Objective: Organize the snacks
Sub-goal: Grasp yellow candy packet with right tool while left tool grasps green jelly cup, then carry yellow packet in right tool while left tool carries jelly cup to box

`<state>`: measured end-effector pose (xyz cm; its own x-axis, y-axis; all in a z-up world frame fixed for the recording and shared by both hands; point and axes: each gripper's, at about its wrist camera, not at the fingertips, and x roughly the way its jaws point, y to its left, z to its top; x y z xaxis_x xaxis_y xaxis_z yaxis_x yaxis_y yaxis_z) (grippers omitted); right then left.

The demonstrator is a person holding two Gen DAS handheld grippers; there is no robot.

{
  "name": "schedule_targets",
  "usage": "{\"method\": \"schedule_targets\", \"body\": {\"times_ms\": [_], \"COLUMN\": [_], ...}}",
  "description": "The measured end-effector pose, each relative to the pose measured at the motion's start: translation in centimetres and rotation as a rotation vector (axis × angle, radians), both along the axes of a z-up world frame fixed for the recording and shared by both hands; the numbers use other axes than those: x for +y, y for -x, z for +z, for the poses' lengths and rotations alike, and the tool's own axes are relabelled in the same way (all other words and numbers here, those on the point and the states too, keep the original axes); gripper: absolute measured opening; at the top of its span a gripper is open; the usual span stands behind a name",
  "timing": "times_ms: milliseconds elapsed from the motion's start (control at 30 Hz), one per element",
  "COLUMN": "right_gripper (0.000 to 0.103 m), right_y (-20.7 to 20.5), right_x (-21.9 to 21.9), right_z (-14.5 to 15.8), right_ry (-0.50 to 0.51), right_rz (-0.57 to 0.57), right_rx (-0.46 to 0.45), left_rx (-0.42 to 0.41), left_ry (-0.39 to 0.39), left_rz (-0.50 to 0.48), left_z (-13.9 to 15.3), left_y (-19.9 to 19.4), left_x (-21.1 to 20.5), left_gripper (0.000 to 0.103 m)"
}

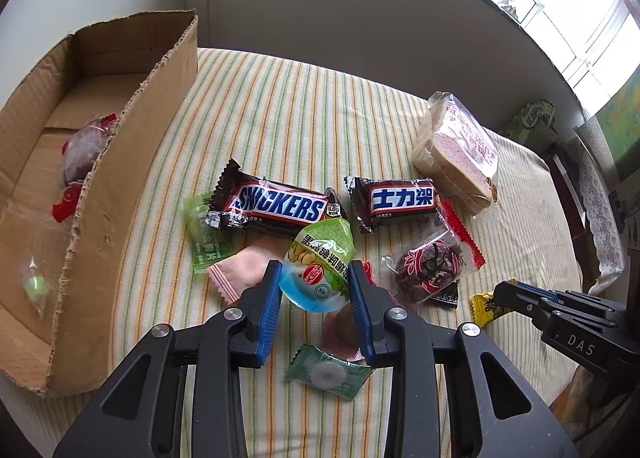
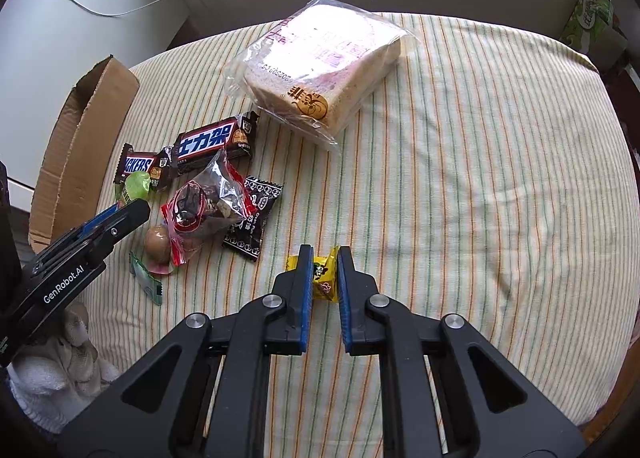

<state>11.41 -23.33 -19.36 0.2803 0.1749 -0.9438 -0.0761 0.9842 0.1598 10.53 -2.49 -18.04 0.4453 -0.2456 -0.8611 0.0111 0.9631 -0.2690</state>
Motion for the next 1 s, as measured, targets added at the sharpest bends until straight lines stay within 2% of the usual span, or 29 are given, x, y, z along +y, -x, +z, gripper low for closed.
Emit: {"method": "schedule_targets", "body": {"times_ms": [500, 700, 1000], "right_gripper": [0.006, 0.006, 0.006], "right_y": [1.1, 0.6, -0.1], "right_x": [-1.8, -0.4, 3.5], "right_z": [3.2, 5.1, 8.2], "right_ry": [-0.01, -0.016, -0.077], "right_rz": [-0.002, 0.023, 0.09], "right_rx": [-0.064, -0.108, -0.175], "left_rx": [-0.03, -0.066, -0.109], "left_ry": [0.022, 0.033, 0.041], "left_rz": [0.019, 0.032, 0.081], "left_z": [1.3, 2.9, 5.2], "left_y": [1.0, 1.6, 2.5], "left_x": [0.8, 1.7, 4.2], "left_gripper": [0.031, 0.031, 0.031]}}
